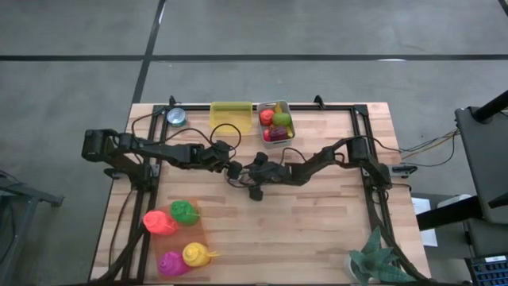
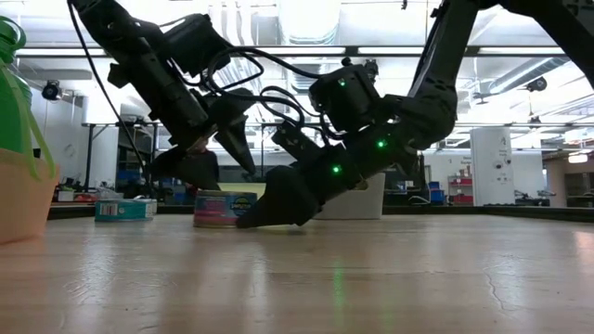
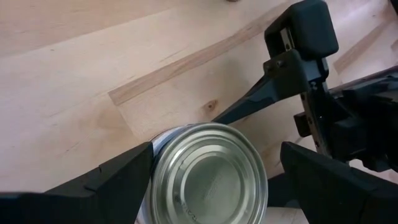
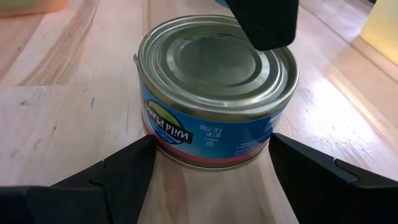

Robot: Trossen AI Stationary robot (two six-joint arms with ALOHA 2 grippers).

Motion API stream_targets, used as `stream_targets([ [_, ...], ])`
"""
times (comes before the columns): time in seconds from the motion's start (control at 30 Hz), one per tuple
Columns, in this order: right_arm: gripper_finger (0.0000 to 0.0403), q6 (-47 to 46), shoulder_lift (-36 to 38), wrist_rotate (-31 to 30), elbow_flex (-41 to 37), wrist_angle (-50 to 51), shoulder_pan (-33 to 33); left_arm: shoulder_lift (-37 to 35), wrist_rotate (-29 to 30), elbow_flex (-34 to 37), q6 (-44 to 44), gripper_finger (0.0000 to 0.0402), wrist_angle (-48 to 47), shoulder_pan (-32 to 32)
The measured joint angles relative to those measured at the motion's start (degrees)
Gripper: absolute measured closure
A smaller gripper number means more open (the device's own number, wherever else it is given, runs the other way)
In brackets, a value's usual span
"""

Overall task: Pick & Place Food Item
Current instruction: Put the blue and pink tuna can into the yellow bin

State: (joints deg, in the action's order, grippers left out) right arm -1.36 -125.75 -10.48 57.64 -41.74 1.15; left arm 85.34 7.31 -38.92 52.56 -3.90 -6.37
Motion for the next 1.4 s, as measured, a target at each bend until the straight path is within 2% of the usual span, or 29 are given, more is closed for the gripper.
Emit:
stream_targets([
  [0.77, 0.0097, 1.6, 3.5, 0.7, 0.5, -1.1, -0.4, 0.0, -0.4, 0.0, -0.2, 0.0048, 0.1, 0.0],
  [1.07, 0.0097, 1.9, 3.5, 2.5, 4.5, -1.3, -0.5, 1.1, -0.6, -0.1, -0.2, 0.0048, 0.8, 0.1],
  [1.4, 0.0097, 3.1, 3.4, 1.5, 4.3, 2.6, -0.5, 1.2, -0.4, -0.1, -1.1, 0.0048, 0.7, -0.1],
])
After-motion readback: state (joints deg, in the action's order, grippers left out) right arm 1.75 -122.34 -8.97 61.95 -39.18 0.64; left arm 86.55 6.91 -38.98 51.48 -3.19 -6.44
